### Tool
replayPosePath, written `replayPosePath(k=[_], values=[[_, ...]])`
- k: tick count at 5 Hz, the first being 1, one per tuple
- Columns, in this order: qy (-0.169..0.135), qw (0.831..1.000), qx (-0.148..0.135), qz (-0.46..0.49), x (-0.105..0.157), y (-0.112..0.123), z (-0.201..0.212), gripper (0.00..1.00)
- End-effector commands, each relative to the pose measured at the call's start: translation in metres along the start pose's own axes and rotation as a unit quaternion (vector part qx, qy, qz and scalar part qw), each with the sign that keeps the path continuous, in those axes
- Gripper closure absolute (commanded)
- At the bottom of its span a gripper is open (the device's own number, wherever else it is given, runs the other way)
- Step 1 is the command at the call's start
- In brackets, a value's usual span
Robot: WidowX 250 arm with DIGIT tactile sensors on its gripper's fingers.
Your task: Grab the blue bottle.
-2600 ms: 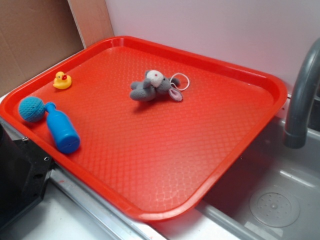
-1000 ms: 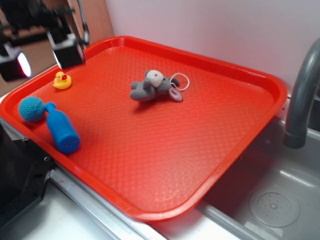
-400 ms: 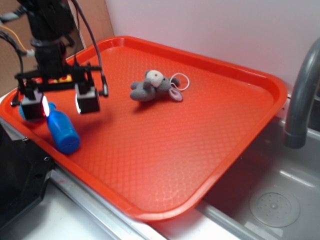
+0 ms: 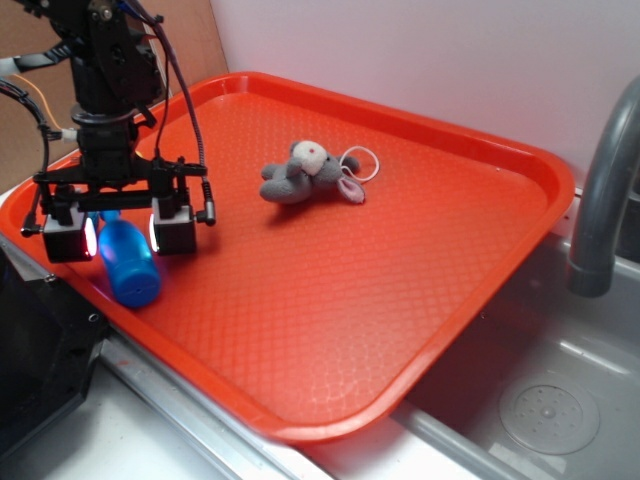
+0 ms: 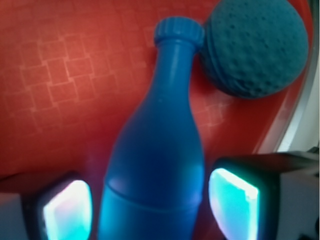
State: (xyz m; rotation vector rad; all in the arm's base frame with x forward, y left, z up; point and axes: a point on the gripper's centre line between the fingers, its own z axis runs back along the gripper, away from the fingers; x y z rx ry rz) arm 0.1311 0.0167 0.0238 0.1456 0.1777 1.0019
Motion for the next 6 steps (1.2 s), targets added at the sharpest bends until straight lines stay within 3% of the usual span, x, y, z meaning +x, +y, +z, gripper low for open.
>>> replayPosePath(k=[1, 2, 3, 4, 5, 6], values=[[-0.005, 1.0, -0.003, 0.007, -0.005, 0.012, -0.007, 1.0], [-0.007, 1.0, 0.0, 0.01, -0.005, 0.012, -0.009, 1.0], [-0.002, 0.999, -0.03, -0.027, -0.005, 0.007, 0.015, 1.0], [0.027, 0.993, -0.068, -0.093, 0.0, 0.003, 0.061, 1.0], [0.02, 0.981, -0.115, -0.156, 0.006, -0.004, 0.097, 1.0], [0.002, 0.964, -0.116, -0.238, 0.014, -0.02, 0.13, 1.0]])
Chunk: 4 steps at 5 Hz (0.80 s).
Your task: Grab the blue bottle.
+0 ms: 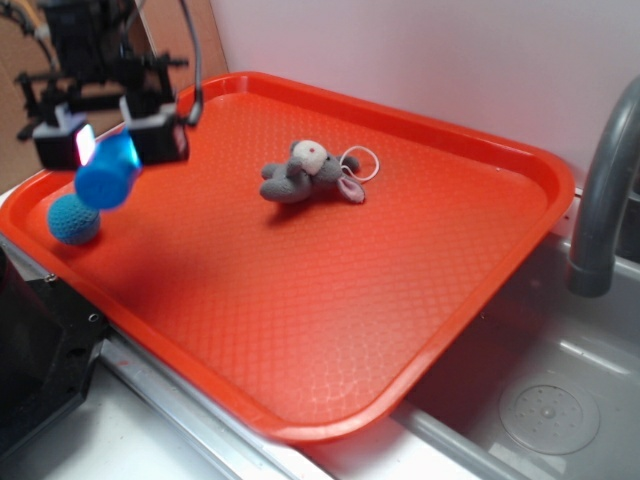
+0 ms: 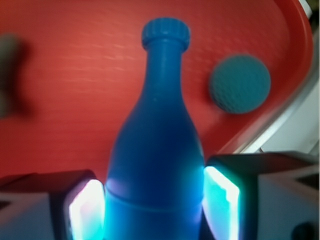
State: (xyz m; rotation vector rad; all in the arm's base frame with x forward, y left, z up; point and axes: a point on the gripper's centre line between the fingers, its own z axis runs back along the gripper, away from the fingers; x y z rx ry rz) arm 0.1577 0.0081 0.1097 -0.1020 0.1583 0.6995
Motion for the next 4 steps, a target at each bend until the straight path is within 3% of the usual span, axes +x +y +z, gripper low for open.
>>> replayPosePath(k=[1, 3, 4], values=[[-0.049, 0.989, -0.015, -0.136, 0.023, -0.026, 0.058, 1.0], [-0.122, 0.979, -0.014, -0.164, 0.018, -0.039, 0.077, 1.0], [-0.109, 0.981, -0.007, -0.161, 0.023, -0.04, 0.075, 1.0]])
